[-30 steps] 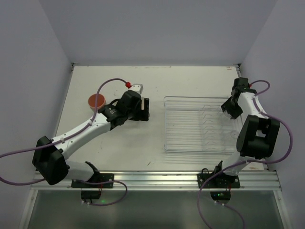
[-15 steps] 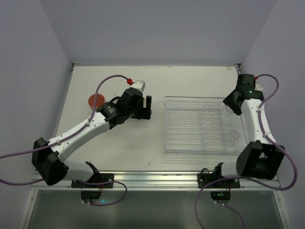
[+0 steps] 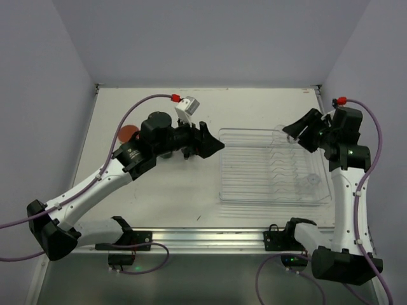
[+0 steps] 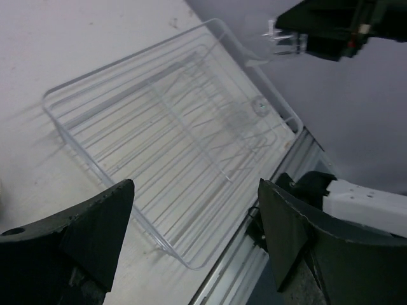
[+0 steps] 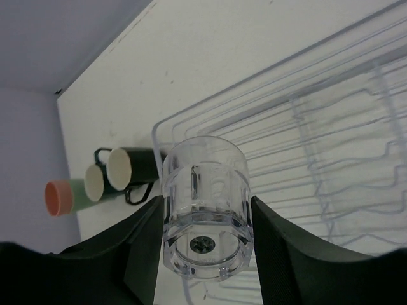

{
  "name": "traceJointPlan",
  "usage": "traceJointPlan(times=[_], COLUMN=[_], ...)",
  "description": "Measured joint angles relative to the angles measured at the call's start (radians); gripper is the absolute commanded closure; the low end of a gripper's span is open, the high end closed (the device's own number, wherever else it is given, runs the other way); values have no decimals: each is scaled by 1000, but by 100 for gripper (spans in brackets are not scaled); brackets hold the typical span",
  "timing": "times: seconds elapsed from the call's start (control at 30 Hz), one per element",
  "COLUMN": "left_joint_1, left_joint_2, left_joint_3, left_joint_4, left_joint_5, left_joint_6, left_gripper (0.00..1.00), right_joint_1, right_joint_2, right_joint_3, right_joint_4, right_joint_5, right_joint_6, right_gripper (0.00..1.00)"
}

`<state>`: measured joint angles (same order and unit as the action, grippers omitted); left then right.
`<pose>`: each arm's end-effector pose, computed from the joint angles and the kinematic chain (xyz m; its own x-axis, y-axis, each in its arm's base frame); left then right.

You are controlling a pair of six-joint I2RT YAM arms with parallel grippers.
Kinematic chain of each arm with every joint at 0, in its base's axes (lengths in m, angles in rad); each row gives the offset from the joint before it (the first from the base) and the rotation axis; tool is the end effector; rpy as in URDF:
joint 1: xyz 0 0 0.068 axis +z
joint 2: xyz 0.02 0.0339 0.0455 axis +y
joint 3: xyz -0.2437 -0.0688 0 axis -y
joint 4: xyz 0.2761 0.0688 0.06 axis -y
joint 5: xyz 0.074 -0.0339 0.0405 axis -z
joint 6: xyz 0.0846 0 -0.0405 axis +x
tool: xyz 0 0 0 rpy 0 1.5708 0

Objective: Unload the cups from the dish rack

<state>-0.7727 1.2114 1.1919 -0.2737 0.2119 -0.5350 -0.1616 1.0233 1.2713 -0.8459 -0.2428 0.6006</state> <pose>0.2464 -0.2651 0.3509 -0.5995 -0.1117 -0.7926 0.6056 0.5842 -0.5404 0.2748 -0.0242 0.3596 -0.4809 0.6342 -0.6054 0.2810 0.7656 0.5787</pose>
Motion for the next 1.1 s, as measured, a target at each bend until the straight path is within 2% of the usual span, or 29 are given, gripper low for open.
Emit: traceJointPlan(times=[0.3, 0.53, 0.77, 1.03, 1.1], left_joint_1=[0, 0, -3, -27, -29], left_joint_2=[-29, -14, 54, 98, 100], left_joint_3=[-185, -261, -272, -272, -272], left_joint_4=[350, 579, 789, 883, 897], left_joint_5=[267, 393, 463, 481, 483], left_joint_6=[-40, -140, -244, -294, -295], left_gripper=[18, 18, 18, 19, 22], right_joint_1=[0, 11, 100, 249, 283], right_joint_2=[-41, -123, -119, -58, -39], right_joint_3=[-204, -345, -378, -366, -366], right_joint_4=[181, 499, 689, 758, 766], right_joint_5=[-571, -839, -903, -865, -843], right_joint_6=[85, 293, 433, 476, 483], right_gripper=[100, 100, 100, 100, 100])
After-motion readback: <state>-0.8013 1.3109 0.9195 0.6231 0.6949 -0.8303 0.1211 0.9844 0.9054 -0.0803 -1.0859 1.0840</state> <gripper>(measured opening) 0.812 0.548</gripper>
